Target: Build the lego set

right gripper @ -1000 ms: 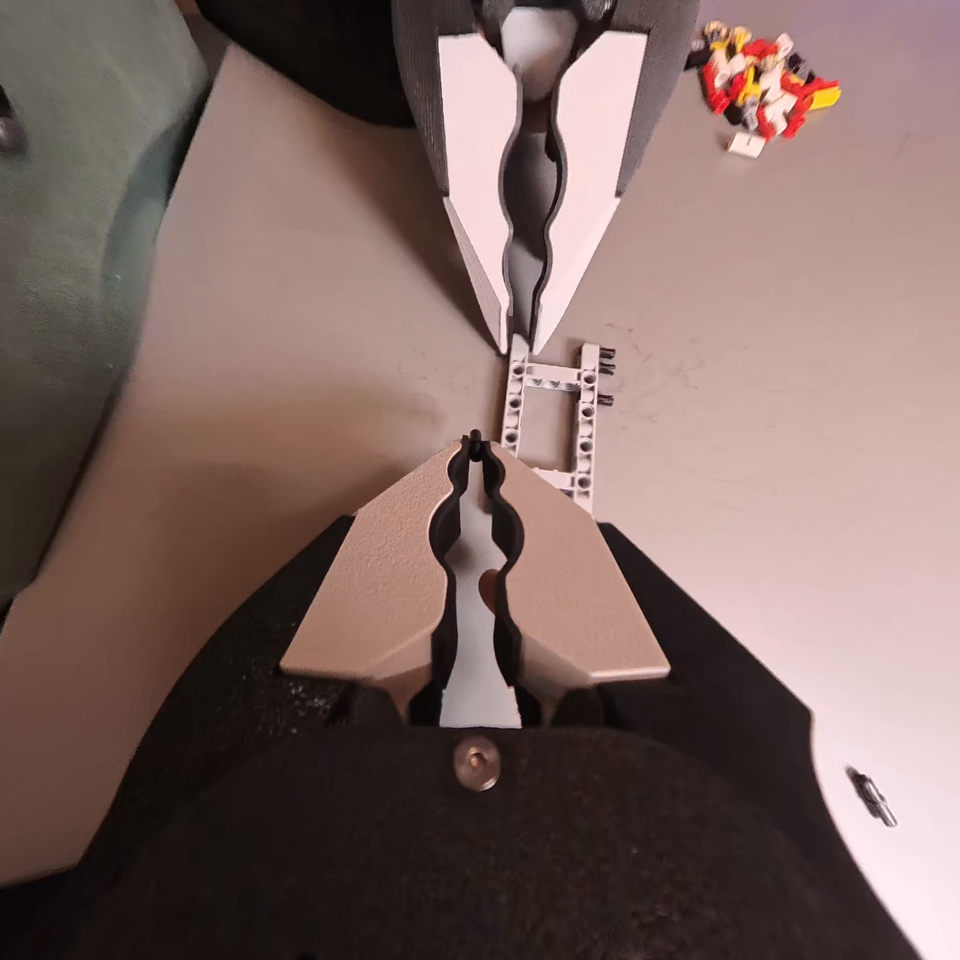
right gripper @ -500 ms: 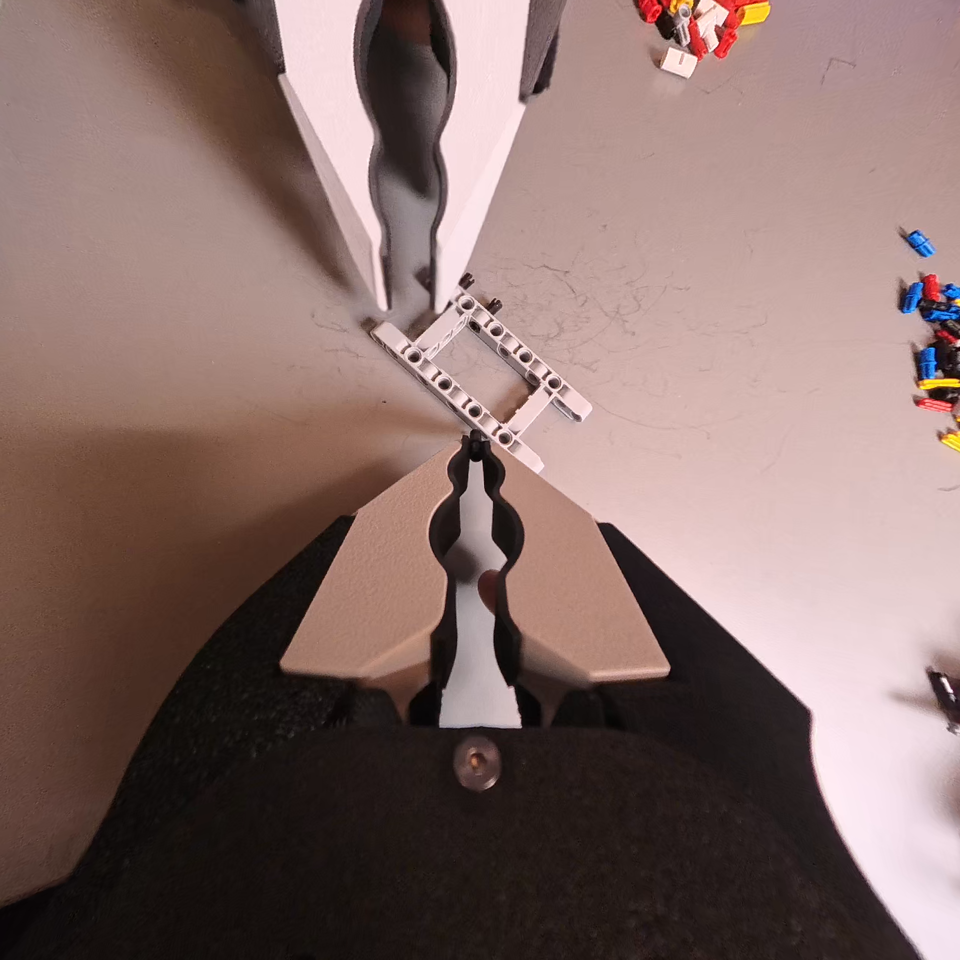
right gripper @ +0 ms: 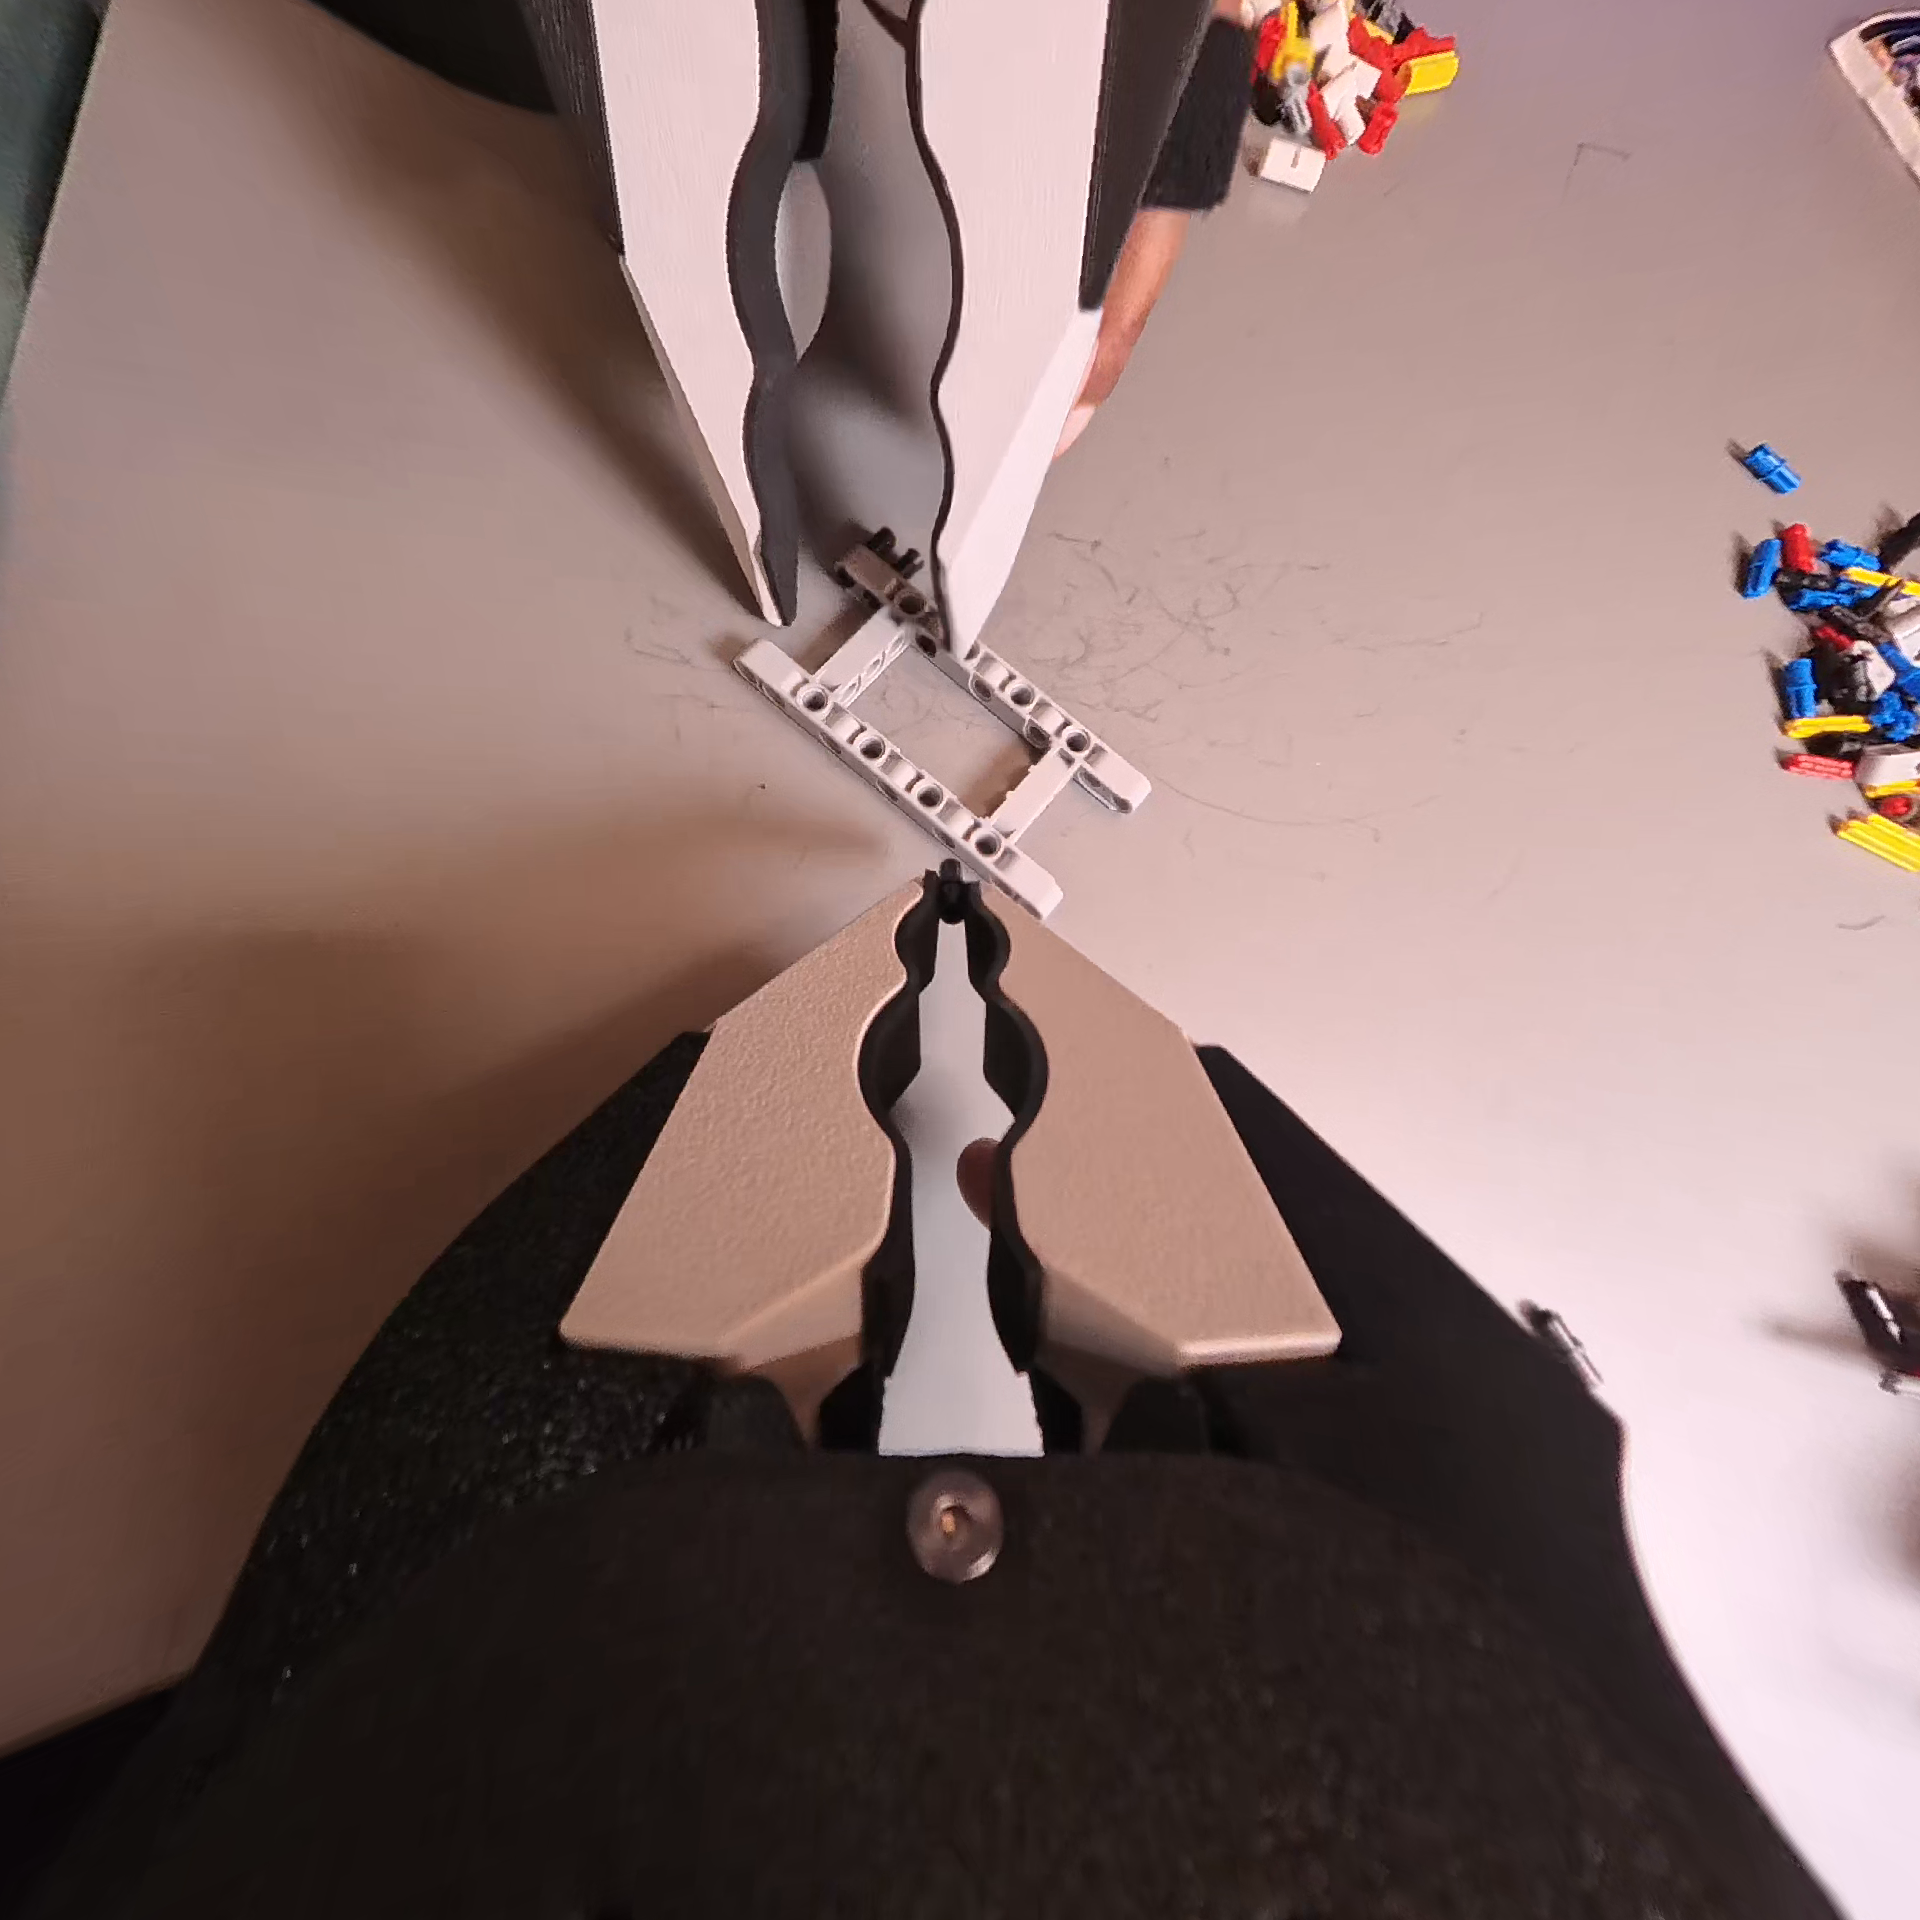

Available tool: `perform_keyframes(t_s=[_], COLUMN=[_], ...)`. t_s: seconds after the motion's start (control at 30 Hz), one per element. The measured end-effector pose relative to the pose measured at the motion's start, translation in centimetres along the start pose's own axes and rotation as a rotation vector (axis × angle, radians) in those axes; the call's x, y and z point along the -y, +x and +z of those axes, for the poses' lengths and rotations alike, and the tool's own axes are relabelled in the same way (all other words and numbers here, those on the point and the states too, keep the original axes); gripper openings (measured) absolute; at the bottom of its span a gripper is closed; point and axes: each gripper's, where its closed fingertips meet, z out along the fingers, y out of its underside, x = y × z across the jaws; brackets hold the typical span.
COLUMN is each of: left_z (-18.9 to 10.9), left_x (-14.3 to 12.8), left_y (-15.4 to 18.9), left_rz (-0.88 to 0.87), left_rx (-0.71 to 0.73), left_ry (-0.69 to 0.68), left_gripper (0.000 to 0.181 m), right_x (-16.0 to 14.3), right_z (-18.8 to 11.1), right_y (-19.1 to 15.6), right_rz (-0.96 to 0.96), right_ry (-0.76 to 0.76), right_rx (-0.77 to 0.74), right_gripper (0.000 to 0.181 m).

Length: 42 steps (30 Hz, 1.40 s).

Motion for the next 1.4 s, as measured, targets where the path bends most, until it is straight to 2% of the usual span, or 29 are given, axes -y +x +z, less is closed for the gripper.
perform_keyframes(t_s=[0.03,0.17,0.3,0.5,0.63,0.73,0.9,1.0,1.13,1.3,1.4], left_z=[0.1,0.5,0.7,1.1,1.4,1.5,1.7,1.7,0.8,-1.4,-2.2], left_x=[0.1,0.3,0.5,1.2,1.3,1.4,1.7,2.1,3.1,4.0,4.1], left_y=[0.1,-0.6,-1.1,-1.1,-0.9,-0.4,-0.3,0.1,0.5,-0.2,-0.7], left_rz=[0.005,0.051,0.071,0.119,0.113,0.105,0.053,0.026,-0.073,-0.202,-0.197], left_rx=[-0.027,-0.034,-0.027,-0.016,-0.049,-0.088,-0.11,-0.12,-0.125,-0.077,-0.039], left_ry=[-0.021,-0.102,-0.143,-0.133,-0.134,-0.135,-0.098,-0.014,0.214,0.488,0.538], left_gripper=[0.035,0.025,0.025,0.022,0.017,0.007,0.006,0.005,0.005,0.005,0.005], right_x=[0.0,-0.1,-0.2,-0.5,-0.5,-0.5,-0.5,-0.5,0.0,3.0,4.7], right_z=[-0.2,-0.9,-1.1,-1.2,-1.3,-1.2,-1.2,-1.2,-1.5,-2.9,-3.5], right_y=[0.0,-0.1,-0.5,-0.7,-0.7,-0.6,-0.7,-0.7,-0.7,-0.9,-1.2], right_rz=[0.009,0.039,0.044,0.045,0.047,0.048,0.046,0.046,0.046,0.048,0.052], right_ry=[0.011,0.053,0.071,0.069,0.074,0.074,0.074,0.076,0.107,0.249,0.308], right_rx=[0.002,0.013,0.027,0.029,0.026,0.024,0.025,0.025,0.018,0.023,0.023], right_gripper=[0.003,0.003,0.003,0.003,0.003,0.003,0.003,0.003,0.003,0.002,0.003])
